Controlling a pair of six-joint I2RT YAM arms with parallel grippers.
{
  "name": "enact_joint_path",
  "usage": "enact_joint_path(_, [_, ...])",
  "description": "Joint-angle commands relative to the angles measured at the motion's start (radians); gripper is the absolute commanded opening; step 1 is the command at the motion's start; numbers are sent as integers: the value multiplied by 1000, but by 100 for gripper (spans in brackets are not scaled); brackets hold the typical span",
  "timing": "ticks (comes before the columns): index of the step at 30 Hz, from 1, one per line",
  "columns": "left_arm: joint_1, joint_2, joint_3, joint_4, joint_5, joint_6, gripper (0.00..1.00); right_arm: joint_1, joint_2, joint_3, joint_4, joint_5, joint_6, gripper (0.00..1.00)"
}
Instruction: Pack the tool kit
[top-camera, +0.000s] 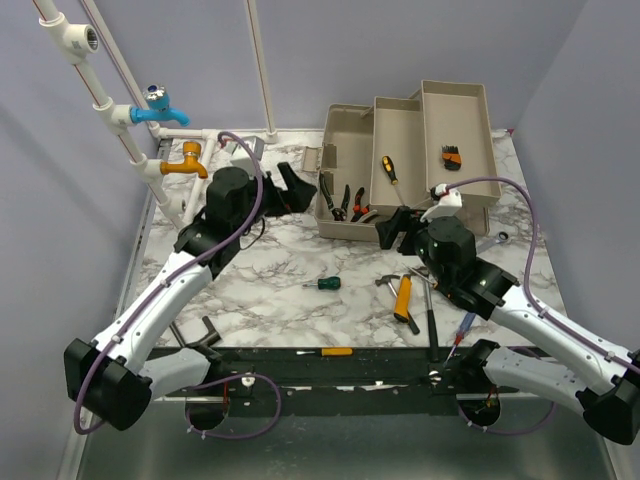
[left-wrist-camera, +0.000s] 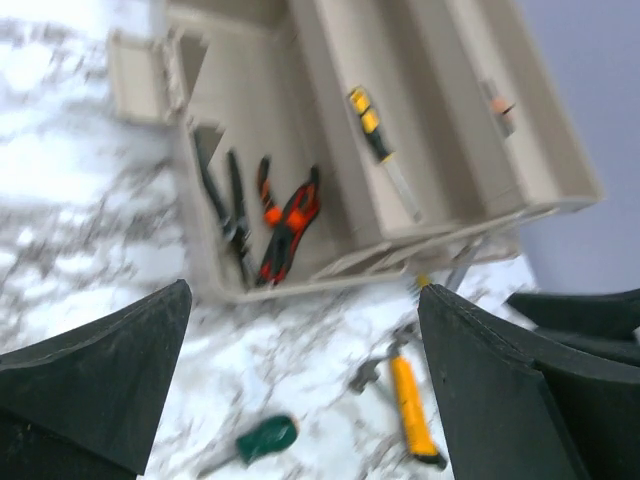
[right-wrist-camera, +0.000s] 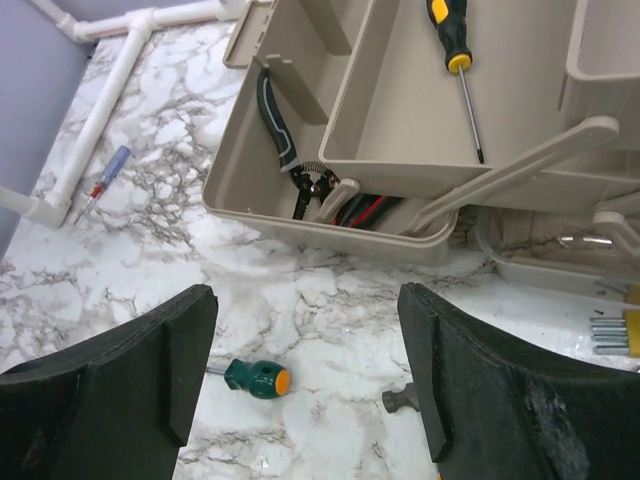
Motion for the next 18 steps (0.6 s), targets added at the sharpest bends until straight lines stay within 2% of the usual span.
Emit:
enact_joint_path(1, [1,-81,-227,21,-77,-4,99,6,18,15,-83,-41,62,81])
enact_joint_path(5, [0,-187,-350,29,-64,9,99,6,37,4,-143,-87,99,82])
enact_joint_path(10, [-2,-303,-529,167,-59,-12,98,5,59,-2,-262,-50,187,84])
enact_joint_path(12, [-3,-322,-592,239,-34,-15,98,6,67,0,-329,-3,238,85])
enact_joint_path(15, [-10,-311,-645,336,86,57,98,6,83,-6,-425,57,317,86])
enact_joint_path(18, [-32,-303,-680,379,102,93,98,6,103,-31,-448,31,339,86])
